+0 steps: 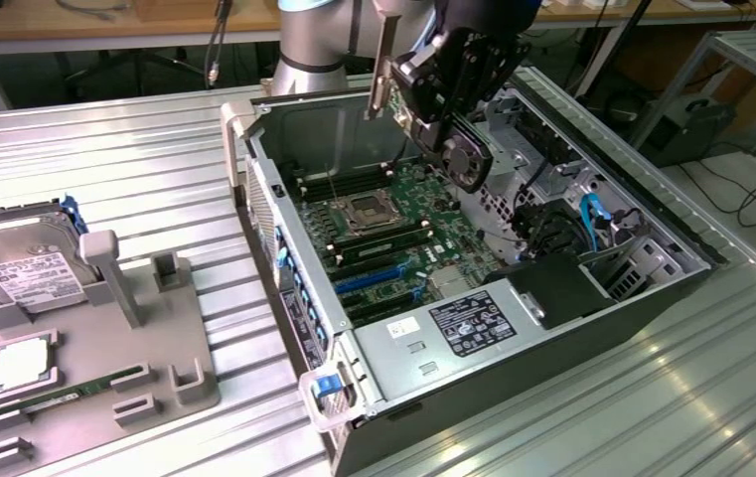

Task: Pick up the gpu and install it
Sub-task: 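Insert the gpu into the slot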

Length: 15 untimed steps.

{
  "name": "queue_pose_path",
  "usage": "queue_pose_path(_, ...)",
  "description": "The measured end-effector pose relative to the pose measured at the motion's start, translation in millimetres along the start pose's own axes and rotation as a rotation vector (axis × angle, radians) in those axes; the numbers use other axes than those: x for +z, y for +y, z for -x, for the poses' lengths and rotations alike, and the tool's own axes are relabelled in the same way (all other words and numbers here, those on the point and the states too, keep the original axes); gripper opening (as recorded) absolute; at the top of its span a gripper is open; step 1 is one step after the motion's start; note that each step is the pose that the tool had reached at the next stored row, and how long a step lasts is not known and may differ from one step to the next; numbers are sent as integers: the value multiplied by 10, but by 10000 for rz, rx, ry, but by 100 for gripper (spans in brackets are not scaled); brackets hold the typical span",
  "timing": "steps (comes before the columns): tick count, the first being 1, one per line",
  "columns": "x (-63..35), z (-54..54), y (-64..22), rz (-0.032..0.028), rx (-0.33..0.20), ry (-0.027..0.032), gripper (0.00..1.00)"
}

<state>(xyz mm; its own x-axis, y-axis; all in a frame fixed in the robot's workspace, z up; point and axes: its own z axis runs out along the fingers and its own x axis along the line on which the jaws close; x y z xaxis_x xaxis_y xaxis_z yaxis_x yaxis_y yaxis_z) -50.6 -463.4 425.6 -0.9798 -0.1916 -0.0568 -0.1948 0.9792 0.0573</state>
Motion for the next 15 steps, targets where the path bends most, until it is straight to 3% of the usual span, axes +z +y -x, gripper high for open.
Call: queue_pose_path(15, 13, -2, -5, 18, -329, 19, 27)
